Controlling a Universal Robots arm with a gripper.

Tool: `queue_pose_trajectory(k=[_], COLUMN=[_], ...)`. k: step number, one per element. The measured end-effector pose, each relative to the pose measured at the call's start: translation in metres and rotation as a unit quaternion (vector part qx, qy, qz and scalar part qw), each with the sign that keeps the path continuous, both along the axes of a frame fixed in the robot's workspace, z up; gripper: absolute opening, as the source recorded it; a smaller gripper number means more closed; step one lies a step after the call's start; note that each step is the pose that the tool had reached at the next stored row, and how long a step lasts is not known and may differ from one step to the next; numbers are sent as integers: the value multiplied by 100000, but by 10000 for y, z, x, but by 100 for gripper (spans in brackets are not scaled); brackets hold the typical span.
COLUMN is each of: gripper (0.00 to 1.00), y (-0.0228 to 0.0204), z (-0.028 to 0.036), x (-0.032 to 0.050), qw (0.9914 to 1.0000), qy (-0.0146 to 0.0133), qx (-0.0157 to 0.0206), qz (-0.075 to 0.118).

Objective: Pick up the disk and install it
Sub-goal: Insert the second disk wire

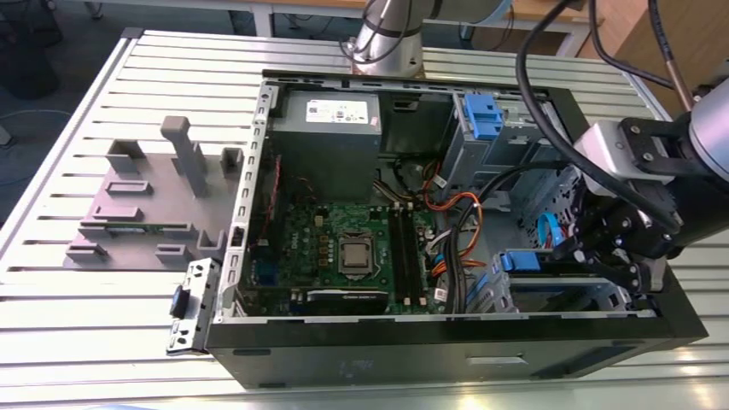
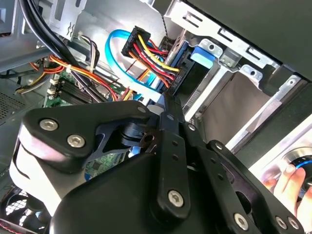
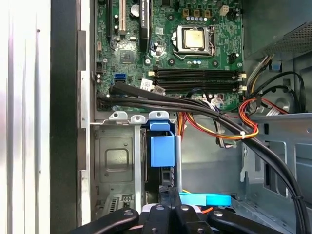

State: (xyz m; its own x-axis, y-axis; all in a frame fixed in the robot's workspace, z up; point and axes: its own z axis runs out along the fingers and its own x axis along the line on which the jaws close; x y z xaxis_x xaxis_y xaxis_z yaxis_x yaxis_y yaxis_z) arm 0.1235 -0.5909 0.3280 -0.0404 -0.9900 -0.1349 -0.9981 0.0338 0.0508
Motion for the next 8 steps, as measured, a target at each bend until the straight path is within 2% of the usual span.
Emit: queue_pose_trajectory(k=[5, 8], gripper=[11, 11], y=[-1, -1], z=[40, 109], x=[44, 67], qw=[100000, 100000], qy=[-20, -12], qx=[187, 97], qz=[10, 12])
